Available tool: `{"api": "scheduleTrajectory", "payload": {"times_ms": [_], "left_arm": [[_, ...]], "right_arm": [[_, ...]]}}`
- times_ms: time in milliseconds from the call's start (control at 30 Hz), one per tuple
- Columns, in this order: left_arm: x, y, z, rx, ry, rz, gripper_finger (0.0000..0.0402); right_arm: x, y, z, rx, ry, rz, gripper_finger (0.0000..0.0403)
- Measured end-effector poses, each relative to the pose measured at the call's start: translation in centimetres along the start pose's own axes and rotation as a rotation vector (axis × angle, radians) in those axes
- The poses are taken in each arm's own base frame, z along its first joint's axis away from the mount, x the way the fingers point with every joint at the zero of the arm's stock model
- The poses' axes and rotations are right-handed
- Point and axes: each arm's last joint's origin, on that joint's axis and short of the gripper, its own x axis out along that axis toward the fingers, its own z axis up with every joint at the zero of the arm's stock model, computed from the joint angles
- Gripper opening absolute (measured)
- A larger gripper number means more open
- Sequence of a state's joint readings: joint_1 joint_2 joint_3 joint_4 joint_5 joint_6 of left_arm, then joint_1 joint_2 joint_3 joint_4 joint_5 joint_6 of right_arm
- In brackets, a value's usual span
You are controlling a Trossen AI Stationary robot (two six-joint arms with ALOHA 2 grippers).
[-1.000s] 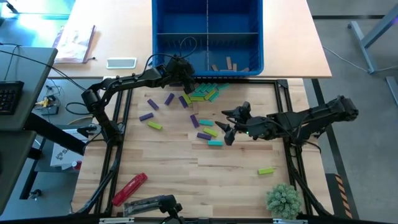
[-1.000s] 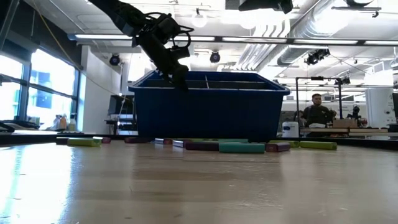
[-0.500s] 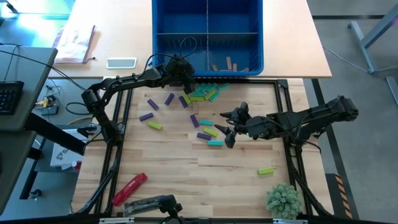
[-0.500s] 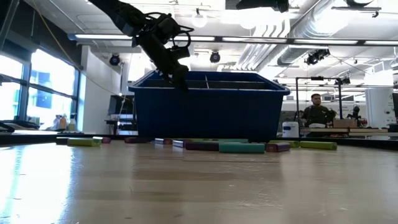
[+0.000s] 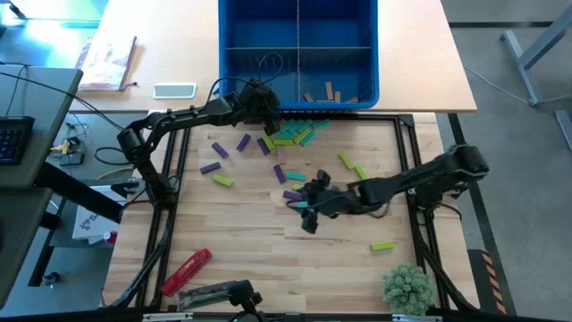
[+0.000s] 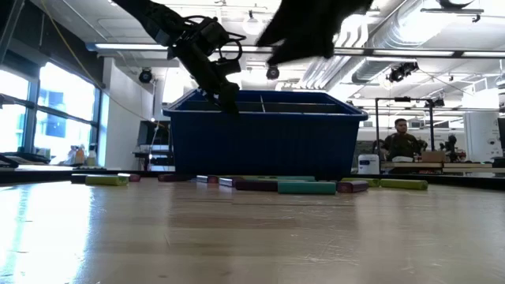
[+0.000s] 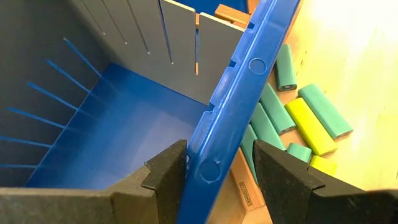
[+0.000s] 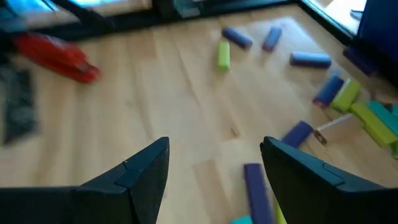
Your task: Sort blocks
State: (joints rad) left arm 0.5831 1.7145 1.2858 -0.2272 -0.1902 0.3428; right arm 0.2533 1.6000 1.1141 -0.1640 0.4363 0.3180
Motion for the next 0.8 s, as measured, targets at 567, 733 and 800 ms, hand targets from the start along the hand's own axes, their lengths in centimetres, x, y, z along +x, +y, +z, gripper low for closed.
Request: {"api": "scheduleTrajectory", "payload": {"times_ms": [567, 733, 800], "left_arm": [[0.0, 0.0, 0.0, 0.000, 0.000, 0.000, 0.0164], [0.0, 0.0, 0.0, 0.000, 0.000, 0.000, 0.0164], [0.0, 0.0, 0.0, 0.000, 0.000, 0.000, 0.0164]], "right_arm": [[16.1, -8.8, -4.8, 0.324, -0.124, -0.458, 0.0240], [19.3, -10.4, -5.2, 0.353, -0.067, -0.539, 0.0240], [20.2, -11.2, -5.5, 0.393, -0.047, -0.582, 0.0240]]}}
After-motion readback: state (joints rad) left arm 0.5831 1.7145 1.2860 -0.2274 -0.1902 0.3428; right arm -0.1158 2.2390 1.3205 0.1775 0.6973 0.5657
